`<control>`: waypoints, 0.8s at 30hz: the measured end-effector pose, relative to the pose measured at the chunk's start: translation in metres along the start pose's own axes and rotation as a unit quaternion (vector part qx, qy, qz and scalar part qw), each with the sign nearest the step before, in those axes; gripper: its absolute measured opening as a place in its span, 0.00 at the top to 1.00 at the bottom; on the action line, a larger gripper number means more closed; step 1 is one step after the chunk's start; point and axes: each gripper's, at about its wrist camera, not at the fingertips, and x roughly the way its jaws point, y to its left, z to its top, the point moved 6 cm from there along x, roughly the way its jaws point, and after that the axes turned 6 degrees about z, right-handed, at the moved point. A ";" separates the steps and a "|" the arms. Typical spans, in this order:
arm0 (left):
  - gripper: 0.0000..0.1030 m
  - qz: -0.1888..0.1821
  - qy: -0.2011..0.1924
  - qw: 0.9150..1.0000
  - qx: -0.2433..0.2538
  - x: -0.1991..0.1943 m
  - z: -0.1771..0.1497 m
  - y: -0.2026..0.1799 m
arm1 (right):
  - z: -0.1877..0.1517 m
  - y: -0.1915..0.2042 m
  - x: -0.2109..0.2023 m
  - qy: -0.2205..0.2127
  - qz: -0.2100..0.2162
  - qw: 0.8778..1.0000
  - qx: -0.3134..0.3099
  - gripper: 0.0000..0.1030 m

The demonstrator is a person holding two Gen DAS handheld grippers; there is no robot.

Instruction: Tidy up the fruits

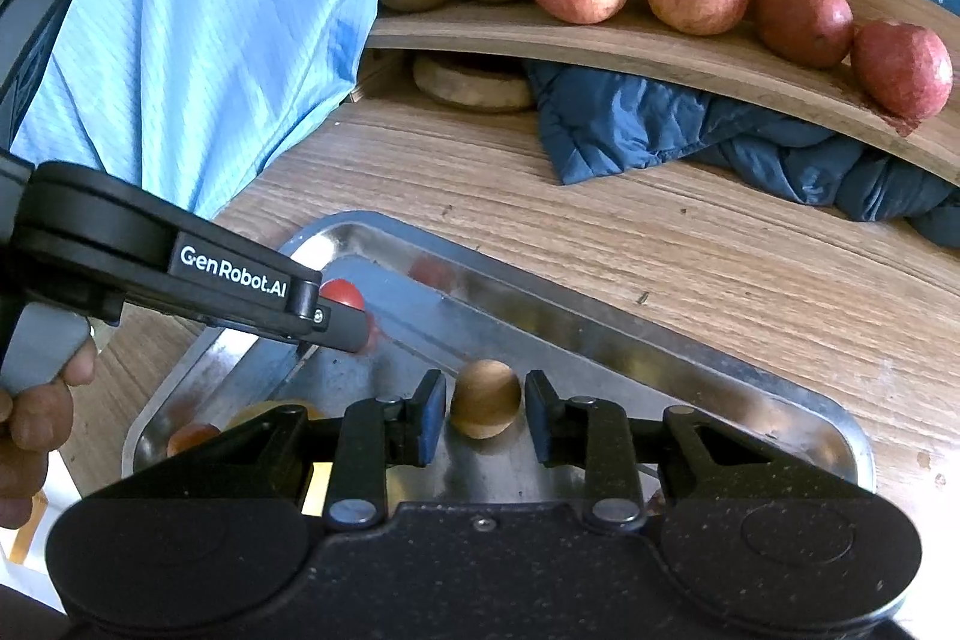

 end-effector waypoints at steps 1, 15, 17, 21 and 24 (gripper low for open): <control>0.55 -0.001 -0.001 1.000 0.001 -0.001 0.000 0.000 | 0.000 0.000 -0.001 -0.001 -0.001 1.000 0.000 0.68; 0.22 0.004 -0.042 0.999 0.009 -0.029 0.005 0.010 | 0.000 -0.006 -0.037 -0.045 -0.038 0.998 0.015 0.41; 0.17 0.005 -0.049 0.999 0.013 -0.033 0.003 0.011 | -0.001 -0.008 -0.045 -0.053 -0.044 0.997 0.020 0.35; 0.11 0.006 -0.060 0.998 0.015 -0.040 -0.003 0.012 | -0.006 -0.008 -0.060 -0.074 -0.052 0.995 0.030 0.27; 0.08 0.005 -0.070 0.997 0.016 -0.047 -0.009 0.012 | -0.011 -0.008 -0.071 -0.089 -0.057 0.994 0.036 0.21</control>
